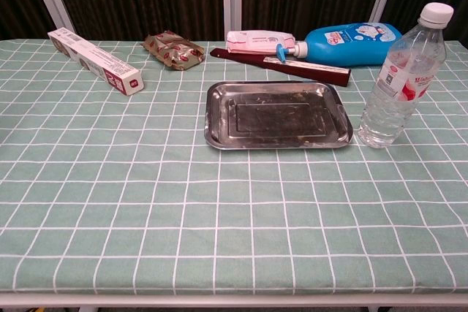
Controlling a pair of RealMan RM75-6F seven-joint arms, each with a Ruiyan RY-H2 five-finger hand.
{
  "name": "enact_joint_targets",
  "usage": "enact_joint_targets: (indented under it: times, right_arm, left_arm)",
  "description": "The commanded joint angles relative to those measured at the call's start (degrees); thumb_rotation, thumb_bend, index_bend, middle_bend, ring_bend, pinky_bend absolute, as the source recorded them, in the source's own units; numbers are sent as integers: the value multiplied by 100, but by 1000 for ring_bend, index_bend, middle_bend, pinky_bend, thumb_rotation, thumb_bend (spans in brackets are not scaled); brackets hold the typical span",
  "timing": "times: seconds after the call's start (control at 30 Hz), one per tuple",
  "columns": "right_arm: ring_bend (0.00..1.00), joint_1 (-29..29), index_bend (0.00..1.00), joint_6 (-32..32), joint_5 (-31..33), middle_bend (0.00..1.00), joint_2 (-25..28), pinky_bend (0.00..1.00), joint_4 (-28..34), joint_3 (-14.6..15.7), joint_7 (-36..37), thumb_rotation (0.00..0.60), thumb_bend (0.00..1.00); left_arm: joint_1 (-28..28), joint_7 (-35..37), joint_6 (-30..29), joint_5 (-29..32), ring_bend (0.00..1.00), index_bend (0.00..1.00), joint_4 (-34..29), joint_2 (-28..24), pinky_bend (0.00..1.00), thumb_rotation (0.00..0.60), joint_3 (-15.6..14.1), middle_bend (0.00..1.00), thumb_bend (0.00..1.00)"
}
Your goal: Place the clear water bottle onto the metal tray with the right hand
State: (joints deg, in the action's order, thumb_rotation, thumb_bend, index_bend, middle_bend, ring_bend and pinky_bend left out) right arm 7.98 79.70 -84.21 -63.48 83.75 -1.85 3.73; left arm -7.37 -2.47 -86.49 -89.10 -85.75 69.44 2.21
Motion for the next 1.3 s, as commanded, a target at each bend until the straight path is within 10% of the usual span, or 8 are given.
enact_joint_targets:
  times: [0.03, 0.2, 0.47, 1.3]
  right_arm:
    - [0, 105, 0, -105, 0, 58, -358, 0, -236, -135, 1029, 600, 2]
    - [0, 285, 0, -118, -197, 71, -984, 0, -803, -322, 3702, 600, 0]
    - [0, 746, 0, 91, -410, 133, -2237, 1, -2215, -630, 5926, 600, 0]
    - [0, 1684, 0, -696, -285, 147, -4180, 24, -4760, -617, 7280, 600, 0]
  left_arm:
    - [-5, 95, -12, -18, 86, 186, 4, -10, 192, 600, 4, 146, 183]
    - [-8, 267, -52, -102, 86, 186, 172, 67, 192, 600, -24, 149, 169]
    - [-28, 357, -223, -322, 86, 186, 363, 159, 192, 600, -45, 157, 170]
    - [-33, 695, -285, -339, 86, 186, 942, 357, 192, 600, -74, 158, 170]
